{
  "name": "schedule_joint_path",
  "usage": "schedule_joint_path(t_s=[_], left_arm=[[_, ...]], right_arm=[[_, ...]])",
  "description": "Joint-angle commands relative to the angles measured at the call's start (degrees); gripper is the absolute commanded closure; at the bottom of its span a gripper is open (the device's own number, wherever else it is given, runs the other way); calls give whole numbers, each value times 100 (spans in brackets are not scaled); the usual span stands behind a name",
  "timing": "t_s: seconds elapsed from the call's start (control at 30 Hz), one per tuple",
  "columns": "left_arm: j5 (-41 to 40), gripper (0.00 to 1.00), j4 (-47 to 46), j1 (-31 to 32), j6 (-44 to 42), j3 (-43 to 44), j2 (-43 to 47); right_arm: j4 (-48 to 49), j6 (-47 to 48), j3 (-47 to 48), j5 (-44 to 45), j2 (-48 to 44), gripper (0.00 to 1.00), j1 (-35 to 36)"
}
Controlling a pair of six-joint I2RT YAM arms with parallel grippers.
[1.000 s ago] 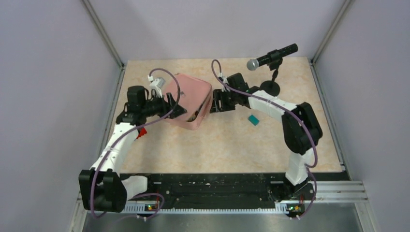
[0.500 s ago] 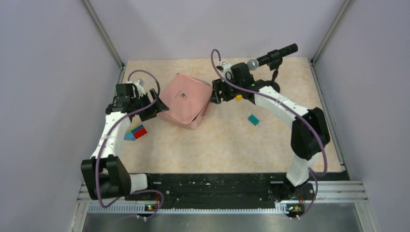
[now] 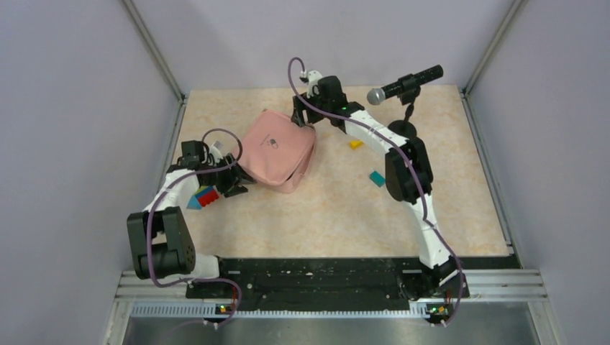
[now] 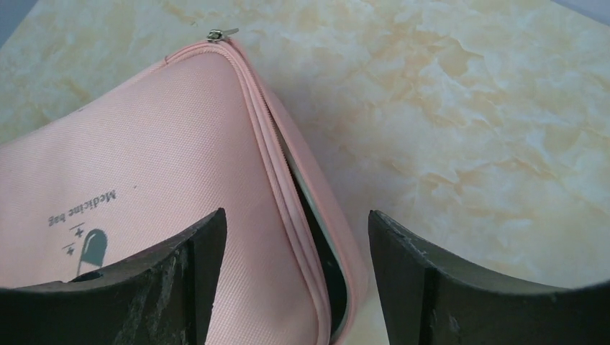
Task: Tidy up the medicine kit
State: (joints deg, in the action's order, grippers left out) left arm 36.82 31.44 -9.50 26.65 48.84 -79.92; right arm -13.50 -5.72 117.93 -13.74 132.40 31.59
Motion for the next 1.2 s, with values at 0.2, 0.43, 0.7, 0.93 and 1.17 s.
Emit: schedule_joint_path(t_s=[0.2,0.43,0.7,0.93,1.17], left_arm=[[338,64,-520,6,-878,677,-688],[-821,56,-46,1,-1308,1627,-1286],[-597,45,817,15,-1782,2317,-1709],[-1047,30,1197,9,-2088,2603,-967],[-1085,34,1371,10,-1656,2474,-970]], right_arm=[[395,-198,186,-593,239,34,-124],[152,-530,-1641,-1697,-1177,41,-51],[-156,-518,-4995,-2335,-4122,39,5],[-548,434,-5490,-1840,-5060,37,-309],[-277,357,-4647,-1577,-4112,37,-307]])
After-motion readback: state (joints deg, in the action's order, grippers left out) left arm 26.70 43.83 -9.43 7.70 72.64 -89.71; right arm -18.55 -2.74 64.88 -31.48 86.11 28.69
